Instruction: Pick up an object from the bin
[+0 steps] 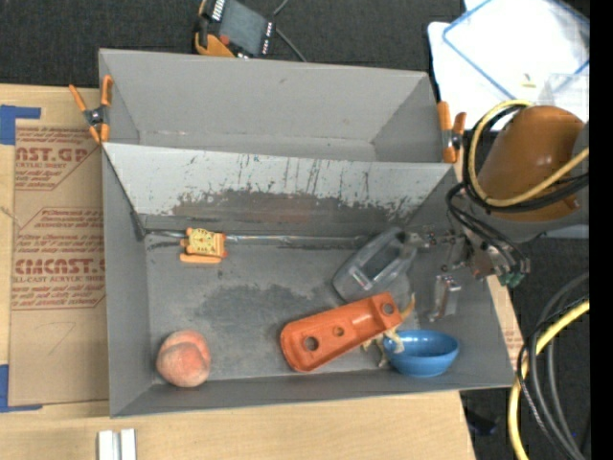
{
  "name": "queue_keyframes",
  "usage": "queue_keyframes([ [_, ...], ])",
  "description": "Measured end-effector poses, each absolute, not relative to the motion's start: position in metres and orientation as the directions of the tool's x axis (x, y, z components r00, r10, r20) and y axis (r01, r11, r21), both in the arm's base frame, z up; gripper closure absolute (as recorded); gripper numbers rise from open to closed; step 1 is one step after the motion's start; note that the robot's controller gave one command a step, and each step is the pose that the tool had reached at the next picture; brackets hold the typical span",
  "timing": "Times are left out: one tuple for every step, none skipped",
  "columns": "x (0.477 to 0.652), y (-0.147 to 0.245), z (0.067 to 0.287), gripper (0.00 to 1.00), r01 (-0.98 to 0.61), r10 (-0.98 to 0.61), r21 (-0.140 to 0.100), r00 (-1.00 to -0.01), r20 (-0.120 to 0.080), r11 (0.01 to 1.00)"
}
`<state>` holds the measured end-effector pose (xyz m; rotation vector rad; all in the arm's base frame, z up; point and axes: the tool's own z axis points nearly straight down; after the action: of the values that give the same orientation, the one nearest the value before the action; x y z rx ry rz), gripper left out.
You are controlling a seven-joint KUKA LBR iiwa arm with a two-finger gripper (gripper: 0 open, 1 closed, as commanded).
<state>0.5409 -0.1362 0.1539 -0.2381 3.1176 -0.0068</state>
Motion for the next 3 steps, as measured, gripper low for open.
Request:
queue_keyframes([
  [0.537,-0.134,0.152,0.00,-0.155,-0.155,-0.006,-0.988,-0.014,0.988],
  [0.530,-0.075,0.169,0.00,-0.426,-0.426,-0.008,-0.905,-0.013,0.905],
  [0.544,-0.097,0.095,0.00,-0.337,-0.337,-0.007,-0.941,-0.015,0.941],
])
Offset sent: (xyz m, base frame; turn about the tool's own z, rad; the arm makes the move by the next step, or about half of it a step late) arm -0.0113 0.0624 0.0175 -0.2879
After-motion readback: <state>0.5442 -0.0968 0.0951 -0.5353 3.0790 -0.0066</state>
